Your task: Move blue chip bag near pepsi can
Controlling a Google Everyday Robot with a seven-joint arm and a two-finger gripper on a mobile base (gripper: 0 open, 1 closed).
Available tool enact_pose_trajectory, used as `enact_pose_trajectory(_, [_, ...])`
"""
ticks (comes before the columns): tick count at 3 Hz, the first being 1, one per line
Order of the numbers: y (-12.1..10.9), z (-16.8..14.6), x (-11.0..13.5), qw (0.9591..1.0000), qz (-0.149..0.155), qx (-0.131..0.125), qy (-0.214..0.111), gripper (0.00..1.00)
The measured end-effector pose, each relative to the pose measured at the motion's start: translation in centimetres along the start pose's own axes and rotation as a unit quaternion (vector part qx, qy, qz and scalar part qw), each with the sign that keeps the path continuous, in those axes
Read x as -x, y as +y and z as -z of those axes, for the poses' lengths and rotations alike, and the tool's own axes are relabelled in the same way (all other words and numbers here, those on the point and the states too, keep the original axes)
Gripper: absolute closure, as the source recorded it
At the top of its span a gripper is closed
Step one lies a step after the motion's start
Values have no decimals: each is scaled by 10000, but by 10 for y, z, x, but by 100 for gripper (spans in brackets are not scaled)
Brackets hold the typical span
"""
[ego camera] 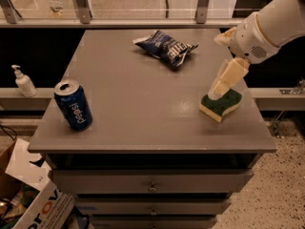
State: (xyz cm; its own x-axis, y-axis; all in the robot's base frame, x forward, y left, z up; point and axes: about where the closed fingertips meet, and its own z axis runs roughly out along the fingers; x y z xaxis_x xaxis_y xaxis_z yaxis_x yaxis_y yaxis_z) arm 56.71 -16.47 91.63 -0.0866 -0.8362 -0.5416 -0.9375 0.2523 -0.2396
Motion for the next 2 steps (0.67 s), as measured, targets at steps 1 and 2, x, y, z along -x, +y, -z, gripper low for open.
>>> enact_pose_trajectory(1, [6, -16, 2, 9996, -209, -39, -185, 0])
enact_pose_trajectory(2, [-2, -47, 13, 9980, -360, -202, -476, 0])
